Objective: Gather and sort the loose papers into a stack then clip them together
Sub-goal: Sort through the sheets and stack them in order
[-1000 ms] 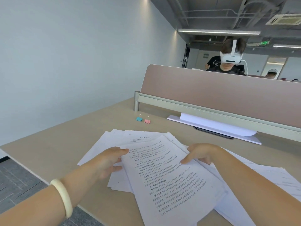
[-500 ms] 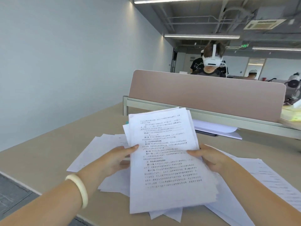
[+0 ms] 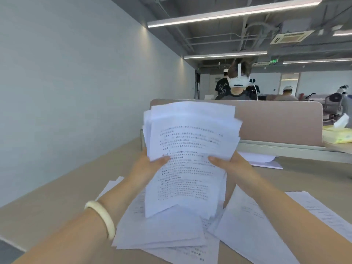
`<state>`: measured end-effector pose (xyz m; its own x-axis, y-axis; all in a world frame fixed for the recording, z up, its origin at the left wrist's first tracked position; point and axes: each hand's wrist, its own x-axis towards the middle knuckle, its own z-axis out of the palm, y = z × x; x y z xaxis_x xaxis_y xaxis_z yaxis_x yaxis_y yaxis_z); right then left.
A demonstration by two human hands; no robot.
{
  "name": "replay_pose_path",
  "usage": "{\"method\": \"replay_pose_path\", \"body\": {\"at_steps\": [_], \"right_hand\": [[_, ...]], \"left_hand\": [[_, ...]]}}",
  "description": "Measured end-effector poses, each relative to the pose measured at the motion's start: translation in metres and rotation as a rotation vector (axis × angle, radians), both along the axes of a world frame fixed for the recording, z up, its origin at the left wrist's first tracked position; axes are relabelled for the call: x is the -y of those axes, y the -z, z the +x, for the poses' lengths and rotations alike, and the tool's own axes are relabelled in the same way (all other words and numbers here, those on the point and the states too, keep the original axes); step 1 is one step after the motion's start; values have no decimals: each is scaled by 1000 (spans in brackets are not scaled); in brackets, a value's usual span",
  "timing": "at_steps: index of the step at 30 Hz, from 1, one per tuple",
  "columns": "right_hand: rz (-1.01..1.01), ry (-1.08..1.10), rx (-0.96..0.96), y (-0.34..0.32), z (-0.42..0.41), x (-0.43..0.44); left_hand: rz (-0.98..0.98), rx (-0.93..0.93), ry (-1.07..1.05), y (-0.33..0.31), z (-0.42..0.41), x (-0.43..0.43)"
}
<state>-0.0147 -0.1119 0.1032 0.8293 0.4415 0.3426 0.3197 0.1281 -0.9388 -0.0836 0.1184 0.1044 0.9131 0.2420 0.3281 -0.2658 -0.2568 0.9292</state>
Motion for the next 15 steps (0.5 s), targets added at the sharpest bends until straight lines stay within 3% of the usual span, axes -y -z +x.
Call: {"method": "replay_pose_path", "body": {"at_steps": [8,12,15], "right_hand": [[80,265,-17,-17,-4,-28],[157,269,73,-34,-12,-35],[89,261,85,-23,-13,-43]], "left_hand": [[-78,58,-129,-11,4,8],[-44,139,-113,-27,2,2],[-76,141,-108,-14,-4,-10]]}}
